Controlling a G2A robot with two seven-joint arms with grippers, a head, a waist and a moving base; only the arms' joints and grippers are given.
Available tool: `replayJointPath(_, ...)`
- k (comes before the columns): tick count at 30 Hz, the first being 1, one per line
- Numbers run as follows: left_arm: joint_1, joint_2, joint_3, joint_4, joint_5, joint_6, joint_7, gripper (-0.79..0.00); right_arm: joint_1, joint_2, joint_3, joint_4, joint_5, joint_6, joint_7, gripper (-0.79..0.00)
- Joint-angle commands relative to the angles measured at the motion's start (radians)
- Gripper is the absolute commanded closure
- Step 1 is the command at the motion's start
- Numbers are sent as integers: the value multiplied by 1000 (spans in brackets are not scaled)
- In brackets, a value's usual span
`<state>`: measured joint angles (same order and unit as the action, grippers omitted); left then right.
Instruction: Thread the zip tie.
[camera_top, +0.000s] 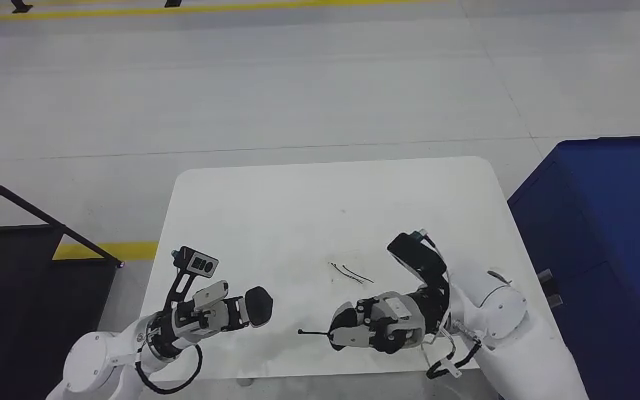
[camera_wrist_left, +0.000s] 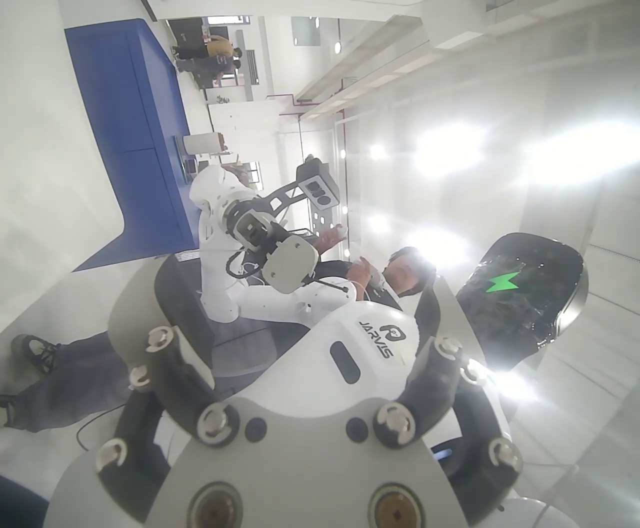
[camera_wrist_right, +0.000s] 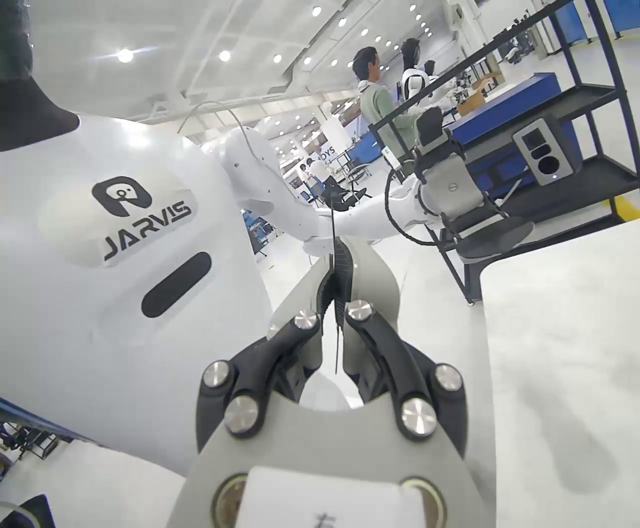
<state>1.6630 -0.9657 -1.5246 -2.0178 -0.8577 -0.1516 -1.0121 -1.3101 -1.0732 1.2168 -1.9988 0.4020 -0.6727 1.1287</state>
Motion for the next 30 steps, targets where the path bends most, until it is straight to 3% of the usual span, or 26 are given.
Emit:
replayJointPath(1,0,0,0,0,0,0,0,-785,8,1,9,-37,-13,34,-20,0)
replayJointPath(4,0,0,0,0,0,0,0,-785,47,10,93,-152,-79,68,-12,0)
replayJointPath(8,0,0,0,0,0,0,0,-785,106,27,235,-346,-79,212,28,0)
replayJointPath(13,0,0,0,0,0,0,0,-785,232,39,341,-351,3,221,80,0)
replayJointPath(30,0,0,0,0,0,0,0,-785,249,40,356,-351,19,216,73,0)
